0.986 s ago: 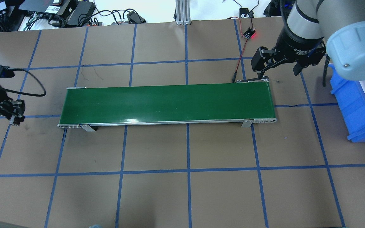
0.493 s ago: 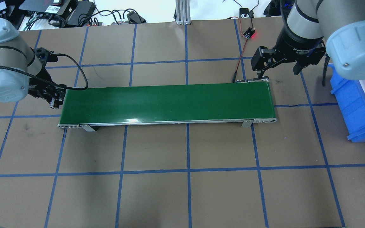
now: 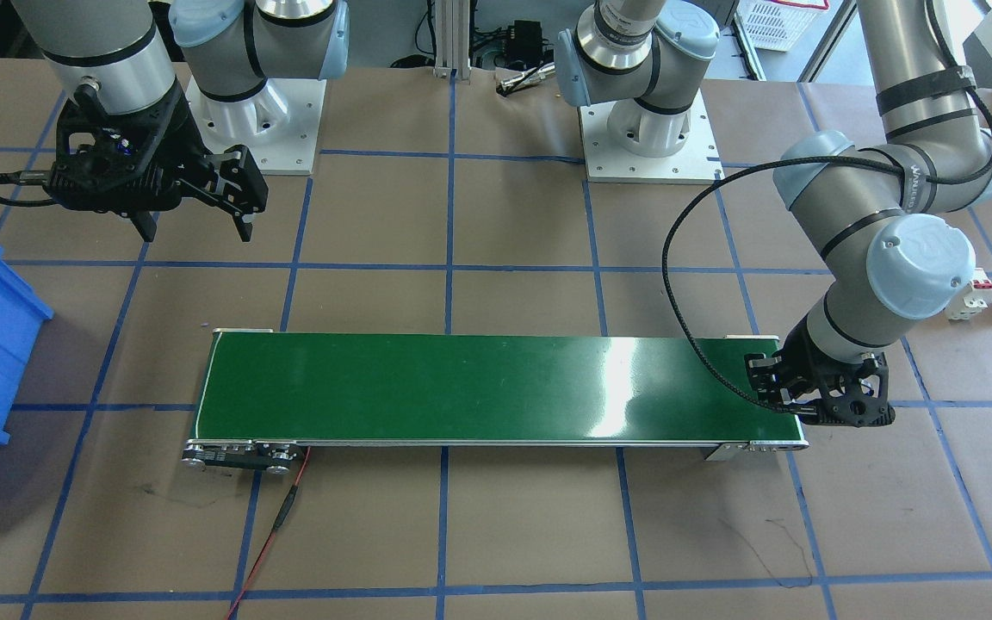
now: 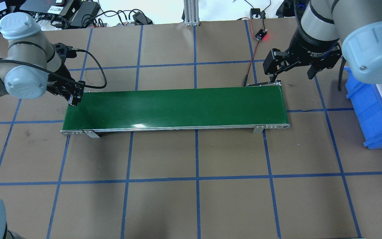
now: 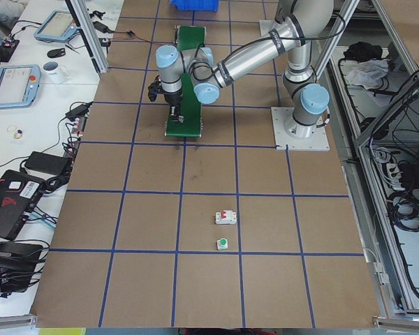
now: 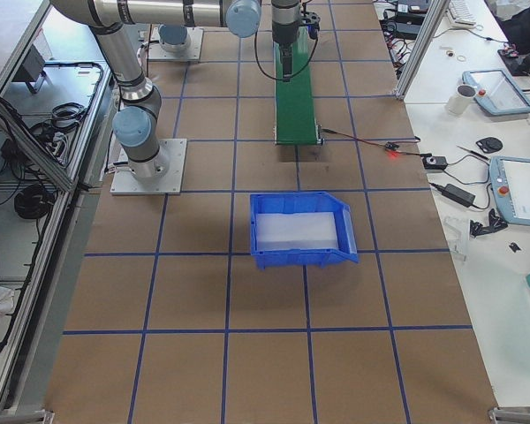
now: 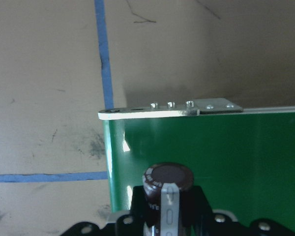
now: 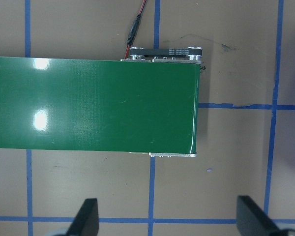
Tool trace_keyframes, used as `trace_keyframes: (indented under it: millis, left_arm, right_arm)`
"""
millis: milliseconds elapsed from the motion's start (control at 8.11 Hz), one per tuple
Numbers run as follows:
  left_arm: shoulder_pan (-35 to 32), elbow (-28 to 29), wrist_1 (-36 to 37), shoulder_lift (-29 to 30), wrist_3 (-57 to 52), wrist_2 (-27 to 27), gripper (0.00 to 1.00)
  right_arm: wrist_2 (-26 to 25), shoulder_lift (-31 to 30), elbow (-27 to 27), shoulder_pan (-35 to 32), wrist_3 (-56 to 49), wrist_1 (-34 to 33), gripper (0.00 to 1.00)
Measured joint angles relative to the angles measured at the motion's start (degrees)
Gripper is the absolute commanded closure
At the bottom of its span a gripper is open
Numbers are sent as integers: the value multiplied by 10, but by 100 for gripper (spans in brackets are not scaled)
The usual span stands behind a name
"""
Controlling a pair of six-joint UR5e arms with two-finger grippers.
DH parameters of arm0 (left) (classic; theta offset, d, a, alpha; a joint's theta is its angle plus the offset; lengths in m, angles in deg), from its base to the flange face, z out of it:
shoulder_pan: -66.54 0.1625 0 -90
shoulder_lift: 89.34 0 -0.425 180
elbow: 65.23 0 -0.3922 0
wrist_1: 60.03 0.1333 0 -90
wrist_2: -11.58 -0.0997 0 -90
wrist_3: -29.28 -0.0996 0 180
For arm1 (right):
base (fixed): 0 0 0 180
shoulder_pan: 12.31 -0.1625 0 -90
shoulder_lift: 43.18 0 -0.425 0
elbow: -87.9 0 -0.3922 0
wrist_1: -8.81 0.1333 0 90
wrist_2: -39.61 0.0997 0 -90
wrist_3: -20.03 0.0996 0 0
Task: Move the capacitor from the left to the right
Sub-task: 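Carry the capacitor with the left gripper onto the near end of the conveyor, then release the capacitor on the belt with the left gripper while the right gripper approaches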
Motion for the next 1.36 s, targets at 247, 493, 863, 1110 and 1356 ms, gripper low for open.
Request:
trace_keyframes:
  millis: [247, 493, 863, 1110, 1356]
  left_arm:
    - [-6, 1, 0, 1, 11, 19, 52]
    - [-7, 0, 0, -1, 15, 30, 49]
    - [-8, -1, -2, -1, 20, 43, 21]
    - [-11, -1, -1, -5, 33, 55, 0]
    - [-31, 1, -5, -19, 81, 88, 0]
  right_arm:
    - [28, 16, 6, 0, 10, -3, 0]
    - [64, 56, 8, -1, 43, -34, 0]
    - [77, 102, 8, -3, 56, -100, 0]
    - [110, 129, 8, -5, 57, -123, 0]
    - [133, 149, 10, -6, 56, -141, 0]
